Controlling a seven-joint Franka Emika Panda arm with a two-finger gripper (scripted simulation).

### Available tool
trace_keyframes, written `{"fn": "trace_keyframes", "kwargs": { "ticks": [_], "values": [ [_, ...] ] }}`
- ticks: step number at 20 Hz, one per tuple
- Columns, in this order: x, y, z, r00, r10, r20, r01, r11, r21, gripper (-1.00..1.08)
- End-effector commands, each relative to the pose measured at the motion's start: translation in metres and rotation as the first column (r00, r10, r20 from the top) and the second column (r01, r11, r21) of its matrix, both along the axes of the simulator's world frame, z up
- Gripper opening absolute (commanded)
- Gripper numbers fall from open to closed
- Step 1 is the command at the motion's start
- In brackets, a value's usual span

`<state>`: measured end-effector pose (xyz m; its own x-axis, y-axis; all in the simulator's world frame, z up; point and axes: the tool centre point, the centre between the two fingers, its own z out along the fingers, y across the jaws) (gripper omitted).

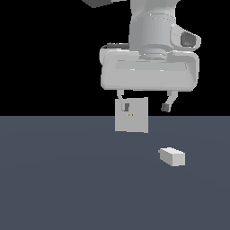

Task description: Plug the charger into the wall socket.

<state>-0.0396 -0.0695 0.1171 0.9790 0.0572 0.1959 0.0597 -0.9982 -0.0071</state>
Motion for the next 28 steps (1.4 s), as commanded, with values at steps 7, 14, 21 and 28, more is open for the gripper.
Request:
{"fn": "trace_keyframes", "kwargs": {
  "ticks": [7,14,21,28],
  "values": [
    [-0.01,-0.021,-0.02,0.993,0.061,0.104,-0.062,0.998,0.004,1.0],
    [-0.013,-0.034,-0.034,0.979,0.102,0.174,-0.105,0.994,0.007,1.0],
    [-0.014,-0.044,-0.044,0.965,0.133,0.227,-0.138,0.99,0.009,1.0],
    [-0.014,-0.05,-0.052,0.954,0.152,0.257,-0.16,0.987,0.009,1.0]
  ]
}}
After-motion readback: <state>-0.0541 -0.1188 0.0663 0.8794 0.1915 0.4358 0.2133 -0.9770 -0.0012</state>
